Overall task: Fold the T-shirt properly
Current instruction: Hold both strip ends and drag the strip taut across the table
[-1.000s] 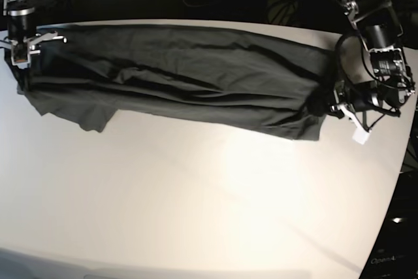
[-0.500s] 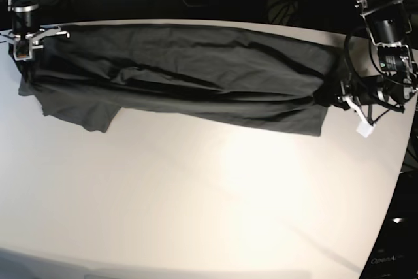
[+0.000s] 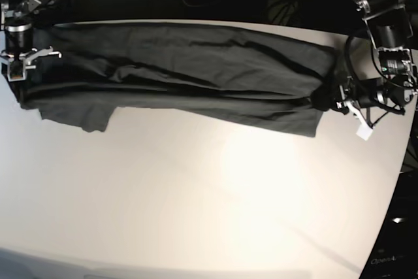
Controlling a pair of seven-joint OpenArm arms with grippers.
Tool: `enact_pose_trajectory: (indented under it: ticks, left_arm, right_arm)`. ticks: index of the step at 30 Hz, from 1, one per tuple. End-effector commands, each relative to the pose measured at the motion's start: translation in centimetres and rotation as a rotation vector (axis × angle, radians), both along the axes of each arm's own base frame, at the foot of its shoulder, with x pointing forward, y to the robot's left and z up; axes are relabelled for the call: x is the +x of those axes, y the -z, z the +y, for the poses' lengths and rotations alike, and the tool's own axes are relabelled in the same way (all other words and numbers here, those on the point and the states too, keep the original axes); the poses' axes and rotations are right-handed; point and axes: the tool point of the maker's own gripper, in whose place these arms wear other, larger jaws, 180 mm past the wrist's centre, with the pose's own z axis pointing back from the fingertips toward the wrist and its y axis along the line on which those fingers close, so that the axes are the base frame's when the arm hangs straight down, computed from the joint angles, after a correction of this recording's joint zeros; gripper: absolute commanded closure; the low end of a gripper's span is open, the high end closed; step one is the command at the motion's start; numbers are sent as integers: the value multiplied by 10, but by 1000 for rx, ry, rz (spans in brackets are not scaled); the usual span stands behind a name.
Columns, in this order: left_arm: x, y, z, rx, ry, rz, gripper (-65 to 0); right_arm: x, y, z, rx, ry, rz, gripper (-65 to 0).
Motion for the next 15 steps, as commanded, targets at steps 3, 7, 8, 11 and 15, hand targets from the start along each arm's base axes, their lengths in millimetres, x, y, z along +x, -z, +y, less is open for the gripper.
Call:
enact_pose_trajectory:
  ticks: [3, 7, 8, 11, 15]
  left_arm:
    - [11, -11, -3, 22, 49, -37, -43]
    - [4, -4, -19, 45, 138, -10, -43]
    - [5, -6, -22, 55, 159, -19, -43]
    - [6, -11, -27, 79, 203, -42, -43]
    - [0, -12, -38, 104, 268, -58, -43]
  right_arm:
    - [1, -11, -4, -44, -8, -19, -1]
    - [-3, -8, 0, -33, 4, -19, -1]
    - [-3, -10, 0, -44, 4, -16, -1]
    - [-3, -10, 2, -42, 5, -17, -1]
    - [-4, -8, 4, -34, 8, -16, -1]
